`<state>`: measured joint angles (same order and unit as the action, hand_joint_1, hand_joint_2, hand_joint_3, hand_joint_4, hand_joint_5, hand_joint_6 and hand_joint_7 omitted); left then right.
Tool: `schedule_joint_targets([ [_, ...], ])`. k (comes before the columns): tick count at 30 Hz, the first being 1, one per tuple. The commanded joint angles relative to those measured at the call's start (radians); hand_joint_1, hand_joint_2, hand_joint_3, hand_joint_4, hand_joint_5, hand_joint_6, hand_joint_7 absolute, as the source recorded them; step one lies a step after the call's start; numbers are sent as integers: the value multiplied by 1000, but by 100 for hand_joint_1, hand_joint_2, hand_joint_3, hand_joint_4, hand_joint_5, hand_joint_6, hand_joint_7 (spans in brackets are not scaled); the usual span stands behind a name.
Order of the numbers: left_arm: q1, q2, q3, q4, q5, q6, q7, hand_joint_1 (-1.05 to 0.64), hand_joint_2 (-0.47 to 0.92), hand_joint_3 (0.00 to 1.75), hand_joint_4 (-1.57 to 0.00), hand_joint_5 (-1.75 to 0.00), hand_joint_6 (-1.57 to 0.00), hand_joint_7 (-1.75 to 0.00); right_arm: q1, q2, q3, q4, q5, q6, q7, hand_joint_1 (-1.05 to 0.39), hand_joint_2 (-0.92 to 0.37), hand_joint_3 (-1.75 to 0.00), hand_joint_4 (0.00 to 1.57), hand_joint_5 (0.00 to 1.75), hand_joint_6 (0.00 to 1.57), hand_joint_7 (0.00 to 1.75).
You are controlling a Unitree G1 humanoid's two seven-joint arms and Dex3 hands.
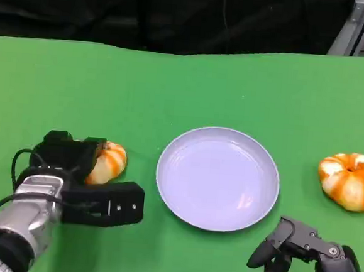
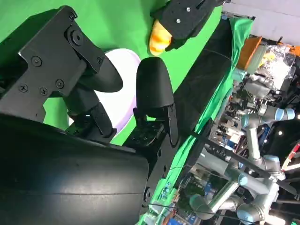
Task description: Grasp the bread from the table and place it into the plate.
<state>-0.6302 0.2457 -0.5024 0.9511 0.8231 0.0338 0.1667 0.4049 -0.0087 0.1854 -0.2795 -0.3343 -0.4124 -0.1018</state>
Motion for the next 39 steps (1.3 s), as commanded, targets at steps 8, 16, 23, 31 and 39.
schedule_joint_targets([
  [8, -22, -8, -15, 122, -64, -95, 43, -24, 92, 7, -60, -19, -64, -2, 3, -6, -4, 5, 16, -13, -6, 4, -26, -150, 92, 175, 83, 138],
  [16, 53, 52, 42, 27, -101, -295, 304, -12, 61, 76, -89, -171, -66, -170, 3, -3, 0, -1, 6, -3, -10, 5, -25, -152, 92, 175, 83, 137],
  [23, 51, 52, 42, 35, -99, -307, 314, -12, 59, 82, -90, -175, -66, -175, 3, -4, 0, -1, 6, -3, -11, 5, -25, -152, 92, 175, 83, 137],
  [31, 52, 76, 68, -77, -98, -368, 374, -14, 43, 113, -89, -175, -70, -175, -14, -4, -2, 18, 9, -3, -12, 5, -25, -152, 91, 175, 83, 137],
  [39, 86, 77, 95, -237, -99, -325, 334, -12, 35, 123, -90, -175, -70, -175, -5, -4, 4, 10, 17, -1, -7, 5, -28, -148, 90, 175, 82, 138],
])
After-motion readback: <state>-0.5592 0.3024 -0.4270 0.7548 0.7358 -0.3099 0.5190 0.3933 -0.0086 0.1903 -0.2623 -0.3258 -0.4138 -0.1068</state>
